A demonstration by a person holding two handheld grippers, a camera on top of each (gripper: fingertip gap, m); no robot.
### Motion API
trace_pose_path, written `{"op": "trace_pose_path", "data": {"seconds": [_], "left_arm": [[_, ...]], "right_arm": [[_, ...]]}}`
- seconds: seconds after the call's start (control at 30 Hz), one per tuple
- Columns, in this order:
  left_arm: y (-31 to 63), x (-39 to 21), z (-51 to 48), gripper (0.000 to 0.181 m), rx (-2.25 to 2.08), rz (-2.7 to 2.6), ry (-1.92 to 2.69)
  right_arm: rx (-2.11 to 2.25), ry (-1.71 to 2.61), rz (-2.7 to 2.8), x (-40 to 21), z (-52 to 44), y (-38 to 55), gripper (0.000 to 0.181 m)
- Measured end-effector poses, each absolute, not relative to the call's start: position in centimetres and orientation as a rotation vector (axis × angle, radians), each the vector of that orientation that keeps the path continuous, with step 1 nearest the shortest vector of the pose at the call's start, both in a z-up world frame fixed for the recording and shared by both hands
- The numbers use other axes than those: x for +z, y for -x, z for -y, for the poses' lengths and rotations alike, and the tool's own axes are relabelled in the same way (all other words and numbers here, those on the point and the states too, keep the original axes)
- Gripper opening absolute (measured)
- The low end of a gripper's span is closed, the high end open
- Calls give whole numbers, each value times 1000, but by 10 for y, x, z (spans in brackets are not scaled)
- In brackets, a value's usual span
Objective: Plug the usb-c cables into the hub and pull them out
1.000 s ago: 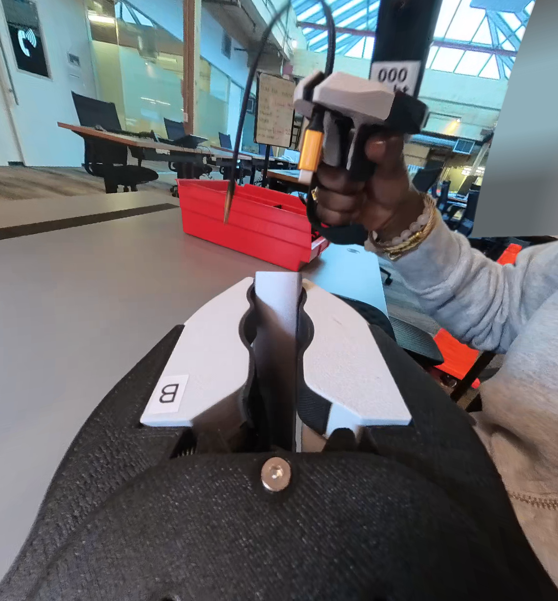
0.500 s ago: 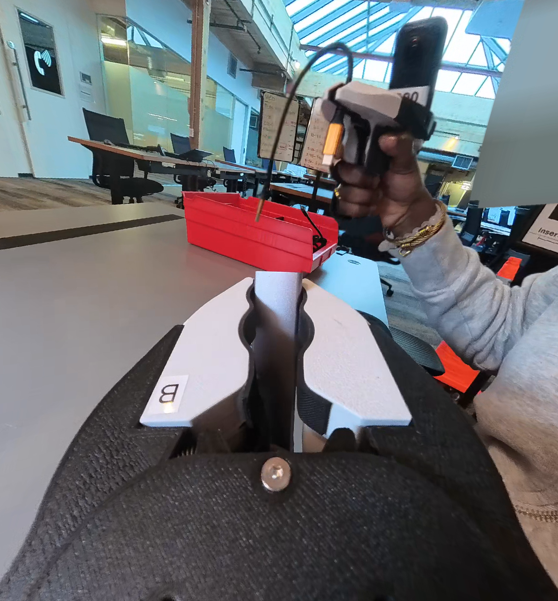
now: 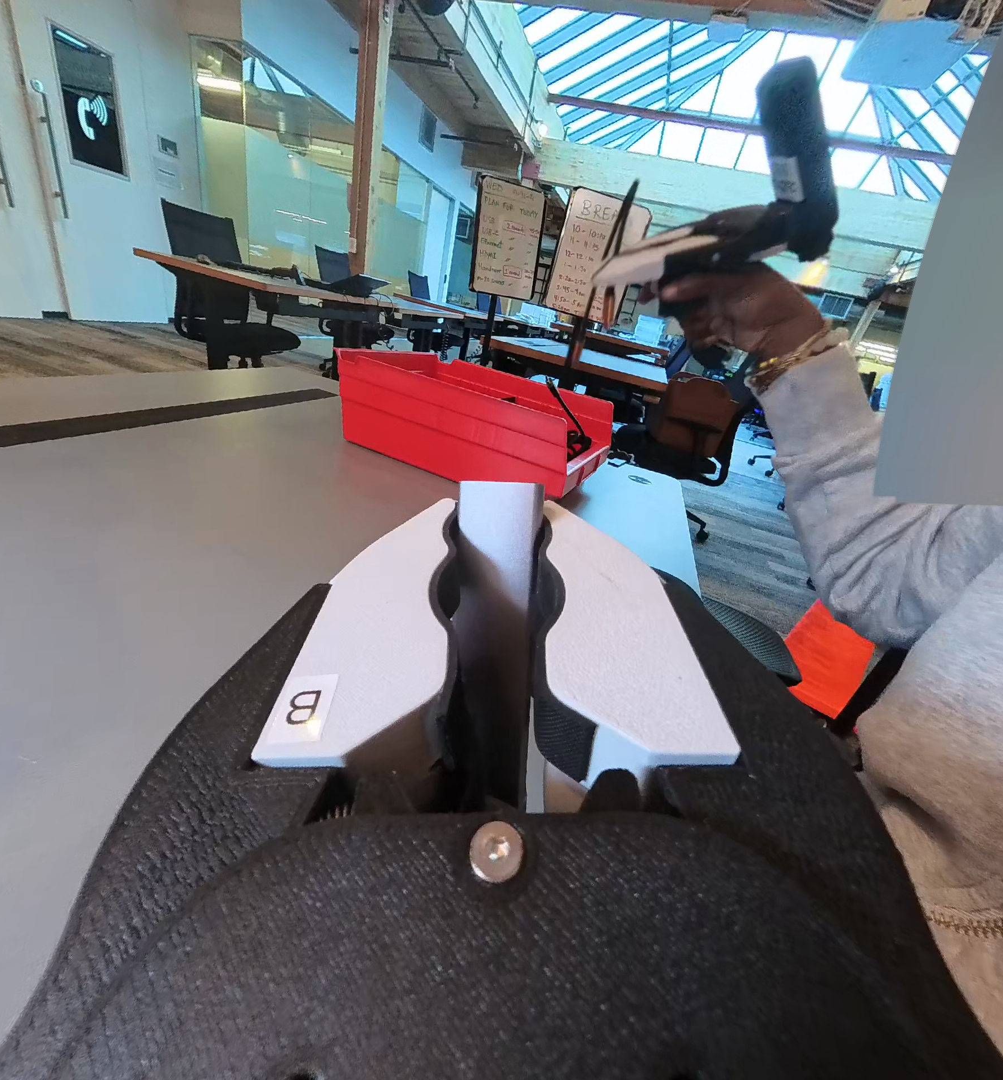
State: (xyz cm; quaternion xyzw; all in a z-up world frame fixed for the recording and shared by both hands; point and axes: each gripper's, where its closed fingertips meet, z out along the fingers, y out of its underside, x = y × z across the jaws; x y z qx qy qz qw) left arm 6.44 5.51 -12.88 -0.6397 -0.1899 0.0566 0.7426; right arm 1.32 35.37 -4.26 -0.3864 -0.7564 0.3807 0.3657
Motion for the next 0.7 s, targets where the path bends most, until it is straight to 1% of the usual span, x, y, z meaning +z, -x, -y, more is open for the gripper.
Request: {"op": "trace_pose_path", "data": {"seconds": [0.13,0.23,0.3,0.37,0.47,0.6,0.67,0.7], "left_arm": [[-64,-129,-55,22,125,417,1401],[-64,-129,-56,22,121,416,1402],[-64,-129,-55,22,119,419,1400],[-64,-129,-55,22,113,423,1396],[-63,-129,-55,22,104,425,1394],[-64,-129,-55,23,107,422,1394],[-64,-129,-55,23,107,423,1394],[-63,-129,-55,22,106,424,1394]], "right_arm": [[472,1081,2146,-106,-407,-5,3],[269,1142,2380,-157,-417,-12,3],[134,1125,2472,-181,-421,-19,4],[56,1047,2462,-189,-425,-14,3],[62,915,2435,-188,-423,-4,4],[15,875,2371,-183,-435,2,6],[94,891,2352,-179,-429,5,13],[172,889,2345,-174,-422,6,21]]}}
